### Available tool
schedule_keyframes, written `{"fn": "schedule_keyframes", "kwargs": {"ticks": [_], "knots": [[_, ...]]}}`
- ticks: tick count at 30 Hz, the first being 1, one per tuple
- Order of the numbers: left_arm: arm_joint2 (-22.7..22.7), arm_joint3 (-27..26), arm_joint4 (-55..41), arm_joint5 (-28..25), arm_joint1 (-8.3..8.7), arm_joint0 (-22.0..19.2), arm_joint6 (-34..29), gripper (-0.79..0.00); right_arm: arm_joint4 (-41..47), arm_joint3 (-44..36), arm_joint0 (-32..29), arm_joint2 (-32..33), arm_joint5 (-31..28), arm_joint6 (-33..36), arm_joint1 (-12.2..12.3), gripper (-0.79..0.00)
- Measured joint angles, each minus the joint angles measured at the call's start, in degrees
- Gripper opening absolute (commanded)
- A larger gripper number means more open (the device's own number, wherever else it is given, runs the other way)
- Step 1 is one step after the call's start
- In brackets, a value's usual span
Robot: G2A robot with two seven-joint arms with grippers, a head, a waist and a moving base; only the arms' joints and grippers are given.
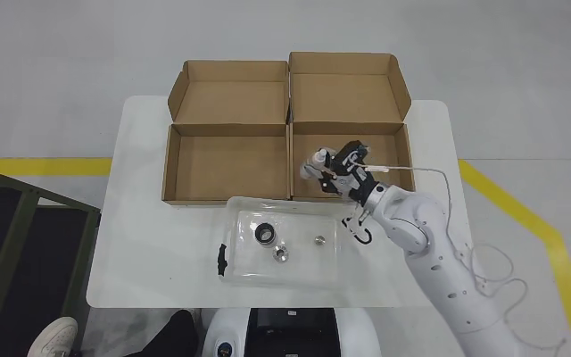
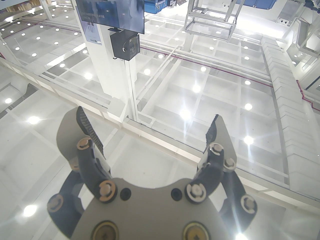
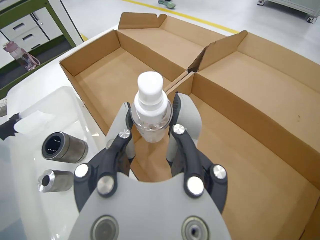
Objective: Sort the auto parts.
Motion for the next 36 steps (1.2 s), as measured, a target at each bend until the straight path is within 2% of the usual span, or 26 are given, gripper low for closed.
{"fn": "schedule_keyframes", "kwargs": {"ticks": [20, 21, 26, 33, 35, 36], "knots": [[0.0, 0.0, 0.0, 0.0, 0.00, 0.0, 0.0, 0.000, -3.6, 7.8, 5.5, -4.2, 4.5, 2.4, -1.4, -0.770], [0.0, 0.0, 0.0, 0.0, 0.00, 0.0, 0.0, 0.000, -3.8, 8.1, 5.6, -4.4, 4.7, 2.5, -1.5, -0.714], [0.0, 0.0, 0.0, 0.0, 0.00, 0.0, 0.0, 0.000, -4.4, 9.3, 6.2, -5.0, 5.3, 2.8, -1.7, -0.539], [0.0, 0.0, 0.0, 0.0, 0.00, 0.0, 0.0, 0.000, -5.2, 9.6, 6.3, -5.5, 5.6, 3.4, -2.0, -0.400], [0.0, 0.0, 0.0, 0.0, 0.00, 0.0, 0.0, 0.000, -5.4, 9.4, 6.2, -5.6, 5.5, 3.6, -2.0, -0.274], [0.0, 0.0, 0.0, 0.0, 0.00, 0.0, 0.0, 0.000, -5.5, 9.3, 6.2, -5.6, 5.5, 3.6, -2.0, -0.259]]}}
